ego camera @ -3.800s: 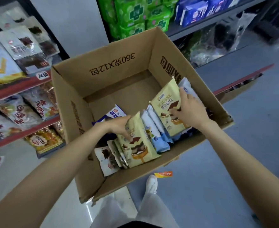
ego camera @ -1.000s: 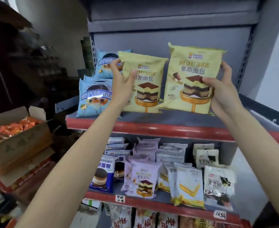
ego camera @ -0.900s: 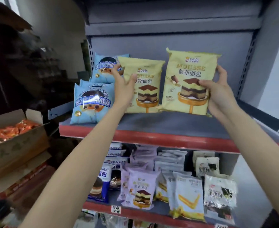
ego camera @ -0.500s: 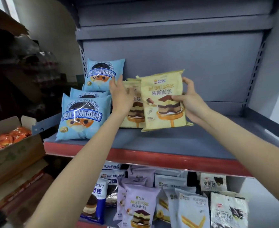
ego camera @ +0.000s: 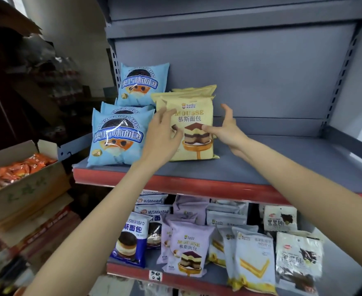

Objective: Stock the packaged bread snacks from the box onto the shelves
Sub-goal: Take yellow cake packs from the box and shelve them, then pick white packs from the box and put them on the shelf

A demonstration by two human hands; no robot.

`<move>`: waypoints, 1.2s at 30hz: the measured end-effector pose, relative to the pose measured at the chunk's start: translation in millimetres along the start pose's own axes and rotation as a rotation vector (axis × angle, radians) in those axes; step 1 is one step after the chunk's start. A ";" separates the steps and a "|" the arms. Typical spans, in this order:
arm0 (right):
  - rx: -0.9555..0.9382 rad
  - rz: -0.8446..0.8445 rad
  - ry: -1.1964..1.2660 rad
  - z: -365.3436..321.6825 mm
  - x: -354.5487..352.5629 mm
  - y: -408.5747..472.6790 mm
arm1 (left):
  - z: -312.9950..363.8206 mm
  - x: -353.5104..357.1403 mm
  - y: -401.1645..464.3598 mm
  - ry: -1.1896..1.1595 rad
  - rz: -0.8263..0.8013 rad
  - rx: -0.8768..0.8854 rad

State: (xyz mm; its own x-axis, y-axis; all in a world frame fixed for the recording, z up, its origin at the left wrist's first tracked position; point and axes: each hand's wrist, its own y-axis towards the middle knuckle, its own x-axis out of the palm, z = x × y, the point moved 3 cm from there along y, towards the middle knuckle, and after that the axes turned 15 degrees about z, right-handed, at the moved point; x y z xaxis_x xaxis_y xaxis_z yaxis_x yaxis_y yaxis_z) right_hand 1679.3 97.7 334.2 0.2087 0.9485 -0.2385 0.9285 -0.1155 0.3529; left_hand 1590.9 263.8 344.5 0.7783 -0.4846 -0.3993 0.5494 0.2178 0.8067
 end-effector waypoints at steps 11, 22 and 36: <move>-0.521 0.099 -0.186 -10.4 -92.0 -163.4 | 43.1 -65.5 -96.0 -0.402 0.146 0.061; -0.481 -0.003 -0.911 71.3 -188.3 -382.2 | 81.0 -62.0 -288.0 -0.348 -0.369 0.230; 0.225 -0.131 -0.969 210.8 -466.0 -558.8 | 299.3 2.1 -508.0 -0.647 -0.983 0.080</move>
State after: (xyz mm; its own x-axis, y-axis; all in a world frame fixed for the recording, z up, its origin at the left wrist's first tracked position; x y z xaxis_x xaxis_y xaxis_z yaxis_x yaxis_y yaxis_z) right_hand 1128.0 -341.9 57.5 0.1681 0.3202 -0.9323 0.9776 -0.1760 0.1158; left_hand 1222.5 -101.4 64.2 -0.2805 -0.7587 -0.5880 0.7887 -0.5313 0.3093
